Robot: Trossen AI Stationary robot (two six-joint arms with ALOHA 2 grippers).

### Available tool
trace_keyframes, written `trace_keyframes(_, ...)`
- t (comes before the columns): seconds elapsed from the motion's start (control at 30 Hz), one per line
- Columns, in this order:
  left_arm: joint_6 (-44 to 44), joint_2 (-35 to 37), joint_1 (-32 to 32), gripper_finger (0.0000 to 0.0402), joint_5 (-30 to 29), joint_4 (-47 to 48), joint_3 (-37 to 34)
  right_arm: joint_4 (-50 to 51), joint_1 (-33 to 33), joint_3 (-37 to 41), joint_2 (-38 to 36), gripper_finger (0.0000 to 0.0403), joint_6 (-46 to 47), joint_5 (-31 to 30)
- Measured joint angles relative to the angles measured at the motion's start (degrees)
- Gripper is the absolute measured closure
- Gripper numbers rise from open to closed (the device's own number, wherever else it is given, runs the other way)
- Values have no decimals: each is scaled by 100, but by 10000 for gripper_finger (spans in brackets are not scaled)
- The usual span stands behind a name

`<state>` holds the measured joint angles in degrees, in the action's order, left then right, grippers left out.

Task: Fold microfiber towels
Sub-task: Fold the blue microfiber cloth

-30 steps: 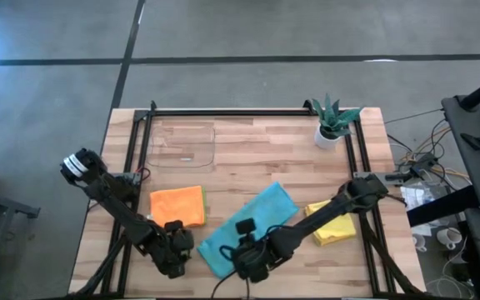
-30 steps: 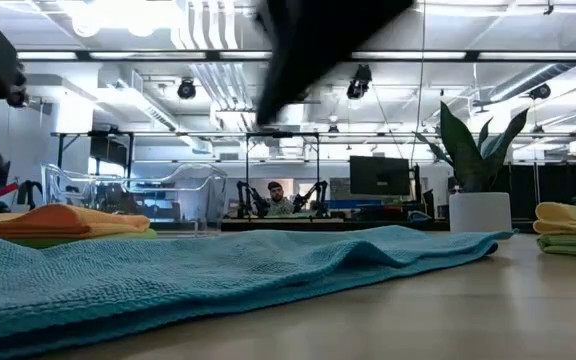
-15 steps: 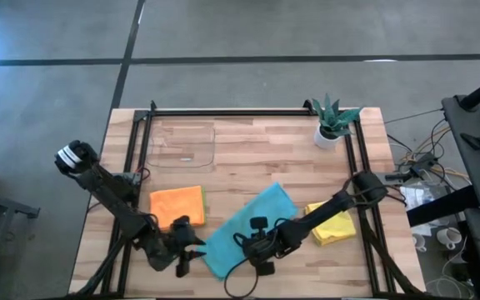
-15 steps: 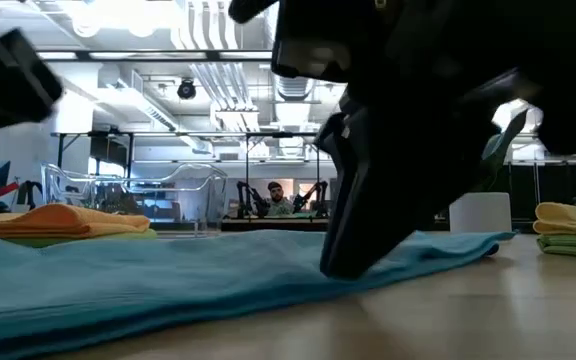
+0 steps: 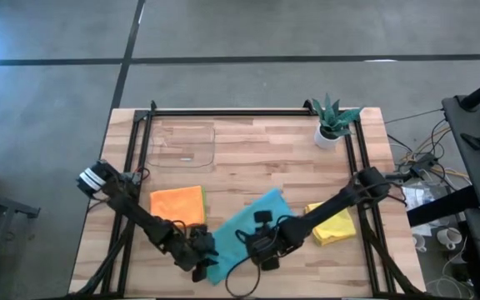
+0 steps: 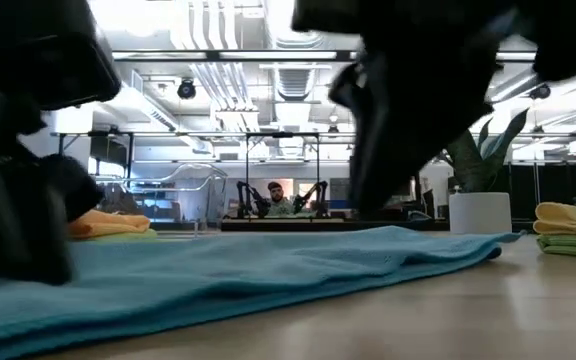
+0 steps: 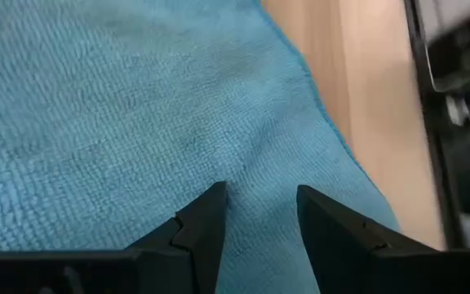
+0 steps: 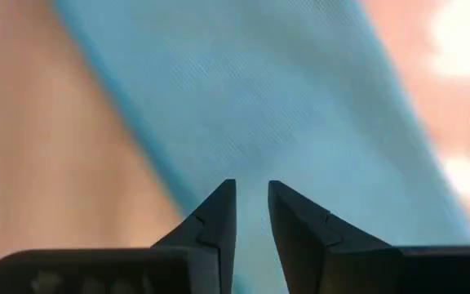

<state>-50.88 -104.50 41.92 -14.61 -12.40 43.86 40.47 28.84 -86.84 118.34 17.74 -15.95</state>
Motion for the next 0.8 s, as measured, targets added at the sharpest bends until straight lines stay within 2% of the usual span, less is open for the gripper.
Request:
trace_keyframes(0.1, -366, 109, 171, 262, 629, 563, -50, 751, -40, 106, -136, 330, 256, -524)
trace_keyframes(0.2, -432, 321, 344, 262, 858, 687, -107, 871, -118, 334, -183, 332, 486, -660)
trace_keyframes(0.27, -427, 521, 449, 262, 819, 694, -156, 635, -159, 562, -176, 335, 586, -596)
trace_keyframes(0.4, -476, 832, 505, 262, 822, 767, -233, -518, -192, 1127, -171, 337, 641, 156)
trace_keyframes(0.47, -466, 949, 515, 262, 804, 856, -258, -700, -190, 1293, -201, 336, 737, 381)
trace_keyframes(0.67, -451, 1043, 502, 262, 666, 1049, -306, 179, -133, 1322, -439, 322, 1119, 69)
trace_keyframes(0.8, -449, 1003, 506, 262, 647, 1026, -318, 358, -122, 1277, -1052, 294, 1475, 3)
